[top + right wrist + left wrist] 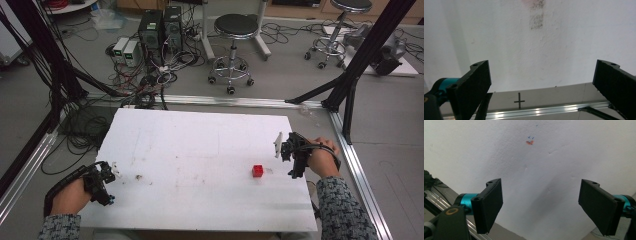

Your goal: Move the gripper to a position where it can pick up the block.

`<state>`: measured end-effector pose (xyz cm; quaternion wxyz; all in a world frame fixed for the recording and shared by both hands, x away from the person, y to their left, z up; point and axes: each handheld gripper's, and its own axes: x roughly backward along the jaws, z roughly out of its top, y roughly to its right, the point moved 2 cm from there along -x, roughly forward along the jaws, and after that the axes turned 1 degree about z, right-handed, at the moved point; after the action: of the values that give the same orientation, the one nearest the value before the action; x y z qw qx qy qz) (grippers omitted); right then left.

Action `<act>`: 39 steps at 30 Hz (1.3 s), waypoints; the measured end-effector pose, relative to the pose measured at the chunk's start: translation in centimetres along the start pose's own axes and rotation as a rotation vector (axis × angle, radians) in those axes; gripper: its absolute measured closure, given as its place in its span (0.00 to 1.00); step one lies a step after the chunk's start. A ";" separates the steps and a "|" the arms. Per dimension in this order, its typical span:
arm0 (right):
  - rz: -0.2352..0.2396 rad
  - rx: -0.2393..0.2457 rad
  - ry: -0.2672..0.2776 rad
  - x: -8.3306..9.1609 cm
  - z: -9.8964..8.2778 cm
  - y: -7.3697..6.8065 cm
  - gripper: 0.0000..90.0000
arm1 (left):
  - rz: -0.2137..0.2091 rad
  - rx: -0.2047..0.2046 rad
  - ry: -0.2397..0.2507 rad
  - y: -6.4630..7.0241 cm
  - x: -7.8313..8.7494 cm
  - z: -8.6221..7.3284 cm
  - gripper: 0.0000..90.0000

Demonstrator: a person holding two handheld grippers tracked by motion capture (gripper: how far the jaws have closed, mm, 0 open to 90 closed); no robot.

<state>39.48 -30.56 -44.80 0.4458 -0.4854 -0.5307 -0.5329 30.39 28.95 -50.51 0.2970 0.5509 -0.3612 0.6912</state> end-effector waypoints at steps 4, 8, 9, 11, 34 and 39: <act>0.007 0.037 -0.004 -0.6 1.3 0.6 0.01 | 0.001 0.001 0.002 0.0 0.0 0.0 0.22; 0.035 0.060 -0.001 -1.4 2.8 0.8 0.01 | -0.001 0.003 0.001 0.0 0.0 -0.1 0.22; 0.038 0.069 0.005 -1.7 3.1 0.9 0.01 | -0.007 0.004 0.001 0.0 0.0 -0.1 0.22; 0.054 0.080 0.014 -2.3 3.8 0.9 0.01 | -0.005 0.005 0.003 0.0 -0.1 -0.1 0.22; 0.104 0.108 -0.030 -7.7 7.9 1.1 0.01 | -0.007 0.015 0.006 -0.1 -0.1 -0.3 0.22; 0.099 0.110 -0.006 -8.0 8.5 1.2 0.01 | -0.004 0.017 0.008 -0.1 0.1 -0.4 0.22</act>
<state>42.13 -22.45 -52.80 0.4959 -0.4874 -0.5360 -0.4787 30.29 29.31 -50.46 0.2949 0.5514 -0.3529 0.6960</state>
